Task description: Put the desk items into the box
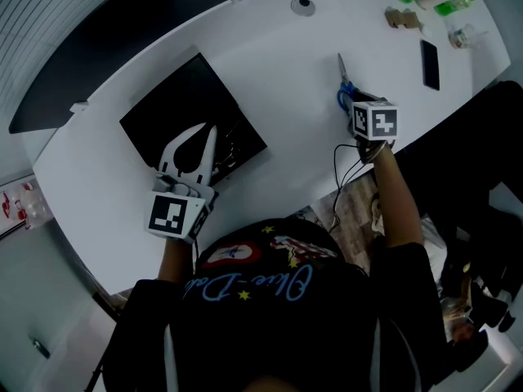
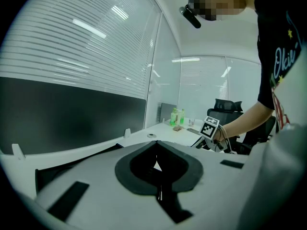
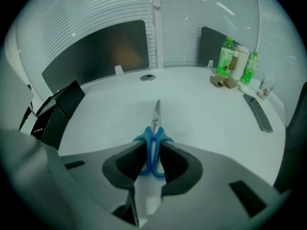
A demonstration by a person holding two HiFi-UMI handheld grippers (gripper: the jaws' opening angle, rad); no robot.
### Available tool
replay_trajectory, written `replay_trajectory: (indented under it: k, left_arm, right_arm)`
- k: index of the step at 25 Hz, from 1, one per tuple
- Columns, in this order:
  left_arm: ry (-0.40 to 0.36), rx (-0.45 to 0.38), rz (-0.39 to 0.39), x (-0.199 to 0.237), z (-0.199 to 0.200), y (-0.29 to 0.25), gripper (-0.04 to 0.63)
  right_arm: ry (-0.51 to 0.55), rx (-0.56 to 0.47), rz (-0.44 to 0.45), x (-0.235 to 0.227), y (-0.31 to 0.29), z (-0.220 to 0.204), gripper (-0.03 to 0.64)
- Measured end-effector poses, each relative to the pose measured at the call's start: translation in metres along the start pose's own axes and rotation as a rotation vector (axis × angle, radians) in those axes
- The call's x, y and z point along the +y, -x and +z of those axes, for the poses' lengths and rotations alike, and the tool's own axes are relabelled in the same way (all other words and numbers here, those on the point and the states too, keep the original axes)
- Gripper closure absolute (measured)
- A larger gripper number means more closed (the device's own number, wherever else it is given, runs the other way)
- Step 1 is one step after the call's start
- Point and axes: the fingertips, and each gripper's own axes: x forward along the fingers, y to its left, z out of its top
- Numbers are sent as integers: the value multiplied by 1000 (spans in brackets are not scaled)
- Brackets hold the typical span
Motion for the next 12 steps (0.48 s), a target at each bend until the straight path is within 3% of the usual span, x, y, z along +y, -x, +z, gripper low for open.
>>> replay_trajectory:
  k: [5, 12]
  left_arm:
    - [-15, -6, 7, -1, 3, 6, 586]
    - [-33, -8, 29, 0, 8, 15, 586]
  right_arm:
    - [33, 9, 22, 0, 0, 0, 523]
    - [80, -79, 31, 12, 11, 11, 523]
